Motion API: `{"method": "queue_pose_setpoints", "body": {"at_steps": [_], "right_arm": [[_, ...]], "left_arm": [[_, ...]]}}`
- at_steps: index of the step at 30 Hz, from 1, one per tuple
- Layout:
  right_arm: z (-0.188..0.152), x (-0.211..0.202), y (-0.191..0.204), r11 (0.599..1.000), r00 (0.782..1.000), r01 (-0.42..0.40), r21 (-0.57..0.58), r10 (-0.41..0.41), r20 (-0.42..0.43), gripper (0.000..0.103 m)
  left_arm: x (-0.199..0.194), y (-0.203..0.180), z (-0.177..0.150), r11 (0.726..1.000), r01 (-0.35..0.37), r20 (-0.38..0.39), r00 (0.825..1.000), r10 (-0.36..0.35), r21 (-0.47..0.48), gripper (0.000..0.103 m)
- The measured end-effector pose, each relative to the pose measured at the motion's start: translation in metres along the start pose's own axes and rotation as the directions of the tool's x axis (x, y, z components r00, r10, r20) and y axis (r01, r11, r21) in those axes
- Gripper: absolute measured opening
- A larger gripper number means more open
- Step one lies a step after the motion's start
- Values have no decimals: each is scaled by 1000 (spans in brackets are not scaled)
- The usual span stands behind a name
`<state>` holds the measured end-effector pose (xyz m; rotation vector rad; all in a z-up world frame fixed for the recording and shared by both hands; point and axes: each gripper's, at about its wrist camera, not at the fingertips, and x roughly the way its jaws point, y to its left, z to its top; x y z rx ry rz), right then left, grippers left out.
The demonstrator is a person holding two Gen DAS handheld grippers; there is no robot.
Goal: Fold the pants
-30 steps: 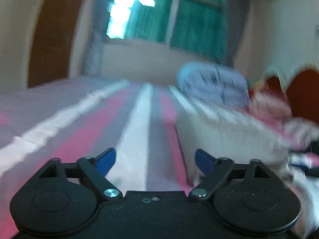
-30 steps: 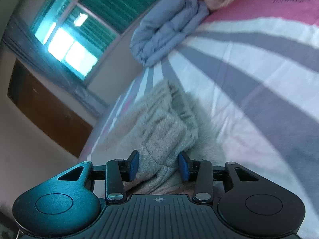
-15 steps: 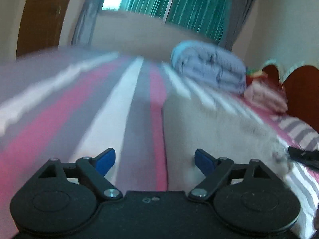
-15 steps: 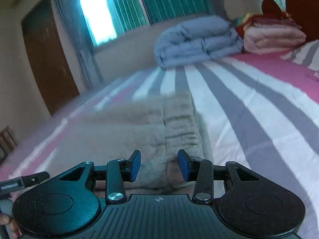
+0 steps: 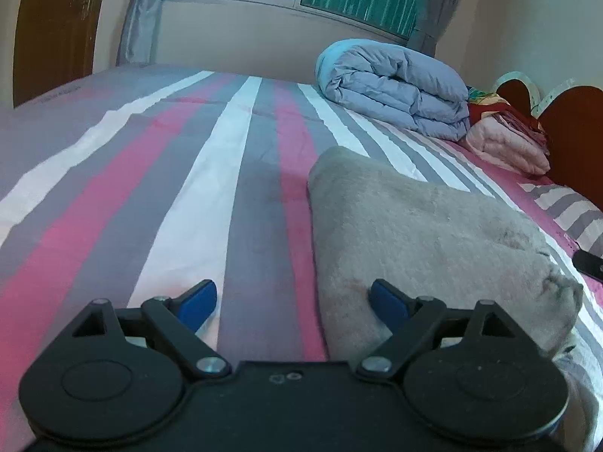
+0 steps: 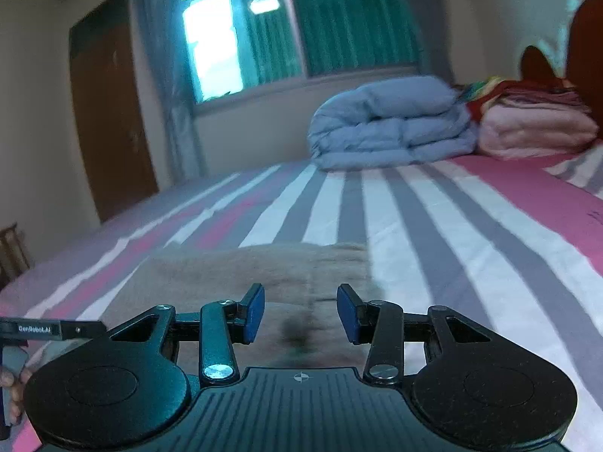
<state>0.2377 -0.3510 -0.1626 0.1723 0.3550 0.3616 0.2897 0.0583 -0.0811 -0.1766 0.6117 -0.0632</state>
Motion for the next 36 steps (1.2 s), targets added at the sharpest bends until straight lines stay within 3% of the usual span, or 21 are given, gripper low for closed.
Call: {"method": "queue_pose_setpoints", "body": {"at_steps": [5,12,17,23,25,27,29,32,36], "right_arm": [[-1,-16,-18,993,999,36,114,-36,-3,43],[6,-39,-10,997,999,-6,73,2,51,48],[25,-13,3,1000,999,-20,15,19,40,49],[57,54,12,999,1000,-16,-36,15,-13,48],[57,77,14,998,998,-28,-51,25,-61,12],[52,107,14,993,984,47,-107,-65,-166,12],[40,131,-2,994,960,82,-69,-97,-263,11],[38,133,-8,996,964,62,-68,-77,-254,11],[48,95,-11,998,993,10,-57,-17,-117,11]], "left_arm": [[-11,-7,-3,1000,-5,0,1000,5,16,82],[-11,-12,4,999,-8,5,1000,8,39,83],[-3,-8,40,998,-17,50,999,14,59,83],[56,-20,78,994,-15,8,1000,14,105,83],[76,-24,80,991,-14,-8,1000,15,132,86],[104,-24,78,989,-27,-68,997,37,142,92],[122,-17,72,993,-19,-125,992,34,117,95],[111,-9,70,996,-2,-92,996,10,88,92],[75,-6,61,996,-29,-20,999,31,83,86]]}}
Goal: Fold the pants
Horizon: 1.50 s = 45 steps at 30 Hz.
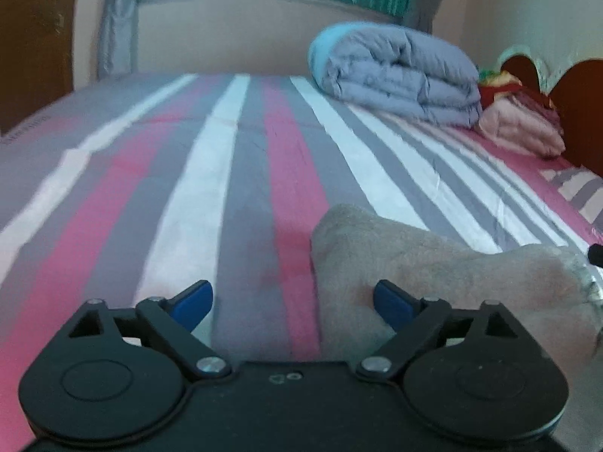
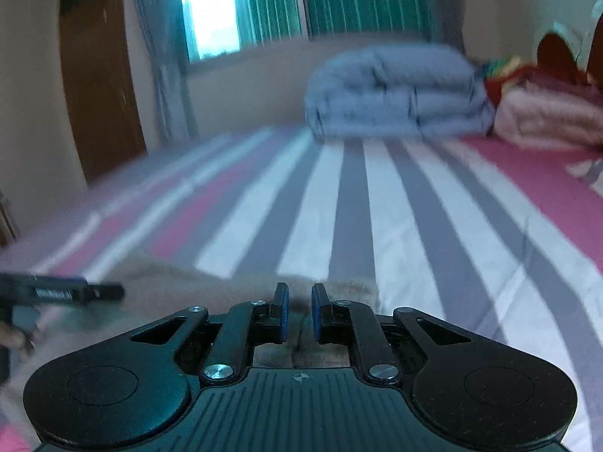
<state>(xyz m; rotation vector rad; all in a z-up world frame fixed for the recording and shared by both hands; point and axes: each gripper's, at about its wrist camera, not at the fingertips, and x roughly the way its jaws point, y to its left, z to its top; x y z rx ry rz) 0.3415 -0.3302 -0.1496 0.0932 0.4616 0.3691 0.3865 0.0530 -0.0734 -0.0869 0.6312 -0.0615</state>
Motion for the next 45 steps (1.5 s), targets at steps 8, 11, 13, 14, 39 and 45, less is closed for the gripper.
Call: {"method": "queue_pose_setpoints", "body": {"at_steps": [8,11,13,14,39,45], "right_arm": [[-36,-13,3,1000,1000,3,16,-3,18,11],[-29,-45,4,999,995,-23,39,19,102,11],[-29,-63,6,999,990,-28,30,23,139,11],[-30,-69,7,999,989,-31,34,26,143,11],[-64,-122,17,998,987,-48,36,42,153,54],[-73,-77,11,996,996,5,91,4,-94,56]], "left_arm": [[-13,-12,-5,999,-31,19,999,31,15,86],[-35,-14,-8,999,-26,54,998,25,26,86],[-44,-17,-11,999,-24,54,998,23,28,86],[-47,-19,-14,999,-24,57,998,23,27,87],[-119,-21,-93,997,1,100,995,6,-72,89],[-107,-14,-105,990,5,78,997,6,-140,97]]}}
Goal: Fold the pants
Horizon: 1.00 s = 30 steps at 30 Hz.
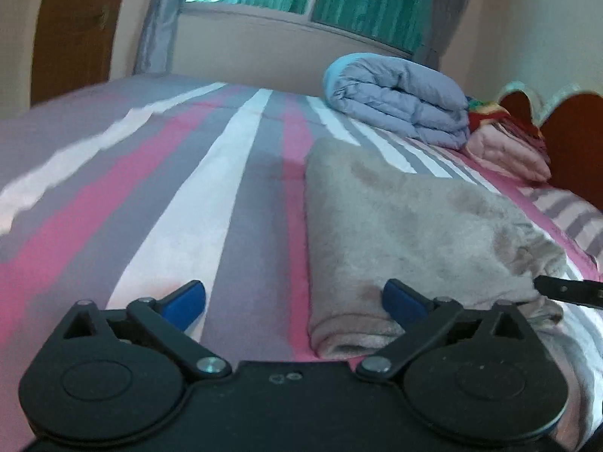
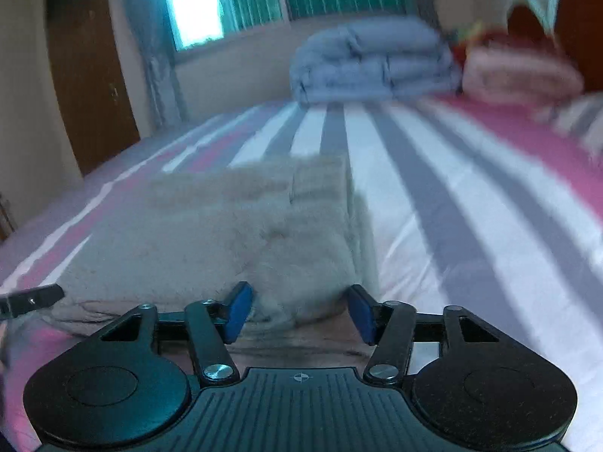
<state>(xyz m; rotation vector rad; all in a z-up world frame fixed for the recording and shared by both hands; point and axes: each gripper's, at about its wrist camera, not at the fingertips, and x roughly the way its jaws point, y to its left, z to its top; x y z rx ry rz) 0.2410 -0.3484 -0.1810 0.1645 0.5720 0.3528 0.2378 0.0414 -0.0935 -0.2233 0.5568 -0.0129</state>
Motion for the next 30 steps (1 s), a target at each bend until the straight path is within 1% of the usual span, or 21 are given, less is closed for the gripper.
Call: {"method": "queue_pose_setpoints", "body": {"at_steps": [2,6,8,10,13,15,17,19,20,21,22,26,30], "right_arm": [[1,-7,2,1000,999,-6,-10,7,35,56],[5,-32,-1,1000,992,-22,8,21,121,56],[6,-42,-2,1000,989,-23,15,21,143,56],[8,-50,-5,998,986,-36,52,28,162,56],[12,-57,-7,996,985,-28,81,14,171,57],[13,-58,-7,995,985,-33,92,17,173,59],[11,-59,-4,995,986,-29,93,13,166,63],[10,-59,-6,993,986,-55,108,37,162,69],[10,-58,-7,990,986,-68,120,49,158,71],[9,-55,-10,988,987,-80,130,60,150,76],[8,-54,-12,985,987,-91,143,71,142,79],[6,-49,-19,977,990,-80,196,55,130,79],[3,-46,-24,963,991,-88,253,58,121,79]], "left_arm": [[-1,3,-1,1000,7,5,1000,-7,-14,97],[-9,1,-5,1000,-11,23,1000,11,-1,96],[-15,-1,-5,1000,-18,21,1000,18,1,96],[-20,-2,-5,1000,-19,22,1000,19,9,97],[-25,-4,-8,998,-19,24,1000,18,52,97],[-26,-3,-12,998,-7,19,1000,6,64,97],[-24,-6,-10,996,-20,0,1000,20,90,97],[-27,-9,-8,993,-11,12,1000,10,115,97],[-28,-10,-8,993,-1,15,1000,0,117,97],[-28,-10,-7,993,7,14,1000,-8,118,97],[-29,-10,-6,993,11,14,1000,-13,119,97],[-29,-11,-4,993,22,12,1000,-23,113,97],[-35,-12,-2,992,70,30,997,-73,109,97]]}}
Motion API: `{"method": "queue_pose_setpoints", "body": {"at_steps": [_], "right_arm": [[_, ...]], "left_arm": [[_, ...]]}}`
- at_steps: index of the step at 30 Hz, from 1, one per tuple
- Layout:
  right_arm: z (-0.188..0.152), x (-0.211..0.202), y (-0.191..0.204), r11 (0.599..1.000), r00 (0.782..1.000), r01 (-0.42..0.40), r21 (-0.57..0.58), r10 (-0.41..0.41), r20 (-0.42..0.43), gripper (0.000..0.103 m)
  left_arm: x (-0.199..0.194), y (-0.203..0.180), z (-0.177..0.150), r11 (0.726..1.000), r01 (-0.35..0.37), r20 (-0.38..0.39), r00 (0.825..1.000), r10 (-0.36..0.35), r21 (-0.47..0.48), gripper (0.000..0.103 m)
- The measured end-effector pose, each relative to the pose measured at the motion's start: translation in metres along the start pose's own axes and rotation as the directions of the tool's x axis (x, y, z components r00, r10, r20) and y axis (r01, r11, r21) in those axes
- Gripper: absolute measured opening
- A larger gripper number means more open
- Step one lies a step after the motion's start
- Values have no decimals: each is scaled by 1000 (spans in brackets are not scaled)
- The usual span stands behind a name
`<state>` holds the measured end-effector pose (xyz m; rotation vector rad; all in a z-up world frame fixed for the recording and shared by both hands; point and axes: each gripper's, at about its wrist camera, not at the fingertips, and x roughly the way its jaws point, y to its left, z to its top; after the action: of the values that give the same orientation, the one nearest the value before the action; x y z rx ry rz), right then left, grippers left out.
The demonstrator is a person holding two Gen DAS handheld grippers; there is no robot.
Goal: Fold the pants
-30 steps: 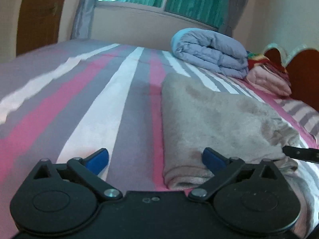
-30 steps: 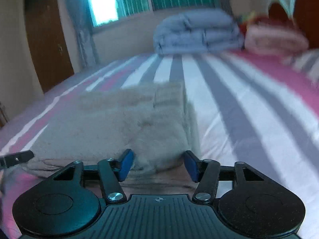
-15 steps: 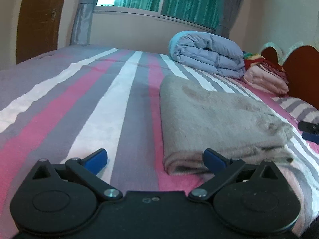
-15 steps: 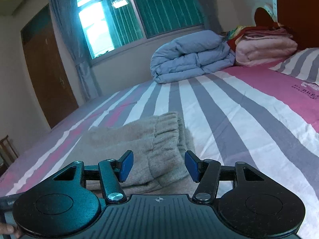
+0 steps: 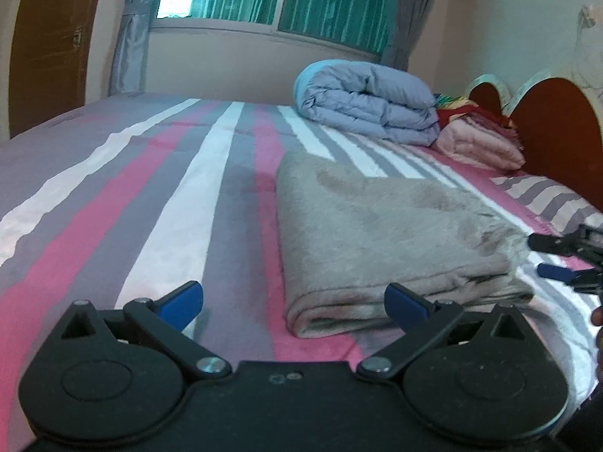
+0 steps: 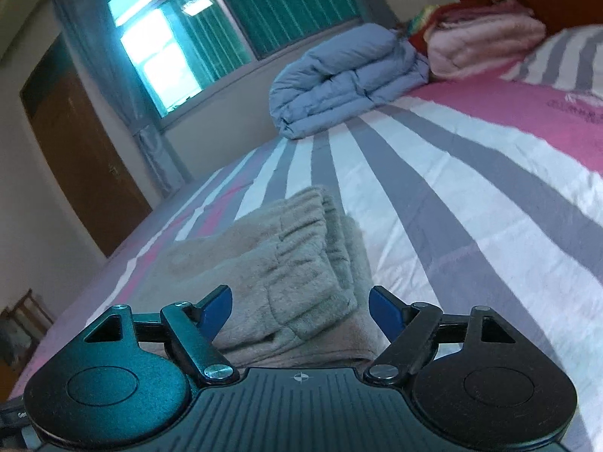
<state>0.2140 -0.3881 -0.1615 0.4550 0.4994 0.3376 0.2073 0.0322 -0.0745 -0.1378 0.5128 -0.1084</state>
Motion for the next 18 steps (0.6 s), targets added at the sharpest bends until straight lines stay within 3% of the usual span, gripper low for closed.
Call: {"method": "queue_pose_setpoints", "body": {"at_steps": [11,13,16,18], "right_arm": [[4,4,-26,981,999,-26,192,29,-14,80],[6,2,-35,972,999,-26,232,30,-15,80],[5,2,-46,950,998,-48,308,58,-24,80],[4,5,-56,925,993,-84,370,110,-50,80]], "left_arm": [[16,27,8,985,52,-33,998,-58,-167,97],[20,37,9,967,95,-26,994,-105,-238,97],[38,57,7,901,190,-52,972,-227,-391,97],[48,67,9,874,219,-56,962,-269,-435,97]]}}
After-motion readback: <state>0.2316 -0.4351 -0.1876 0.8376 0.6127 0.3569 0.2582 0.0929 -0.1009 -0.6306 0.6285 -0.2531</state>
